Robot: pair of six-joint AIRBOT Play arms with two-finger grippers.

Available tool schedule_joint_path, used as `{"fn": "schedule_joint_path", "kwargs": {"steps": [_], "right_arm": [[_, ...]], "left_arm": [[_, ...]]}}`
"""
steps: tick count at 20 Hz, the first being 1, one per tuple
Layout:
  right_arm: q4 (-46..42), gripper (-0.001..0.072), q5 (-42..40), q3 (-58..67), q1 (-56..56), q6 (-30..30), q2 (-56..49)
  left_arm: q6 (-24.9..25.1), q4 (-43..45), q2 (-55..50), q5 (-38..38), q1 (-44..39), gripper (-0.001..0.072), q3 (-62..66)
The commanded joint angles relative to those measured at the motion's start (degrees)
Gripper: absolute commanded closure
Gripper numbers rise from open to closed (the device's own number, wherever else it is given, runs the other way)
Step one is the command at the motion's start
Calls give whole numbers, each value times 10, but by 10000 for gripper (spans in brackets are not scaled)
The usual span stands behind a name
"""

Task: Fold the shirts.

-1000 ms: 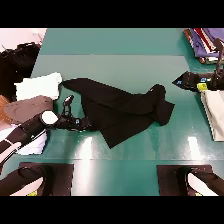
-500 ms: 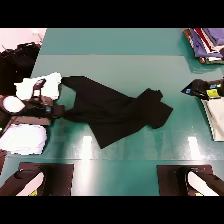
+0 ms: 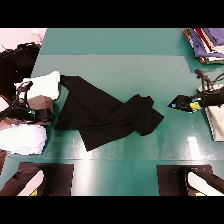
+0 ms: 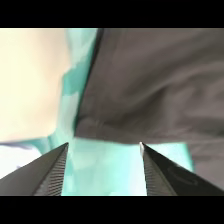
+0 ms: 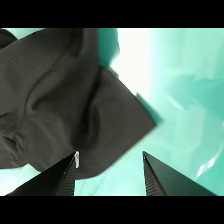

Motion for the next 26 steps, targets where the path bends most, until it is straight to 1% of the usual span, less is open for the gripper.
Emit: {"fn": "schedule_joint_path", "kwargs": {"steps": [1,3,5,7,11,14,16,17,18,19,25,26], "right_arm": [[23,226,-6,24,22,-20,-46],[23,226,-10,44,35,-20,-56],[23,226,-10,60,47,-20,-63],[23,226,-10,70,56,-20,-66],[22,226,-9,70,61,-20,-48],[22,226,-15,70,59,-19,-25],[22,227,-28,70,59,-19,-10],[21,227,-30,70,58,-19,-5],[18,227,-29,70,58,-19,-1],[17,227,-26,70,58,-19,0],[18,226,-8,42,9,-26,-4],[24,203,-10,10,-12,-63,-4]], "left_arm": [[2,18,1,-41,3,167,-17],[2,2,1,-10,3,167,-63],[-1,-19,-4,47,3,167,-115],[-25,-31,-19,77,3,167,-137],[-58,-64,-41,150,3,167,-139],[-58,-95,-59,163,3,168,-140],[-40,-122,-79,162,-6,169,-141],[-37,-128,-83,162,-12,292,-141],[-37,-130,-84,162,-13,529,-139],[-39,-130,-84,162,-13,681,-136],[-39,-130,-70,133,-13,684,-62],[-38,-129,-56,130,-13,683,-22]]}}
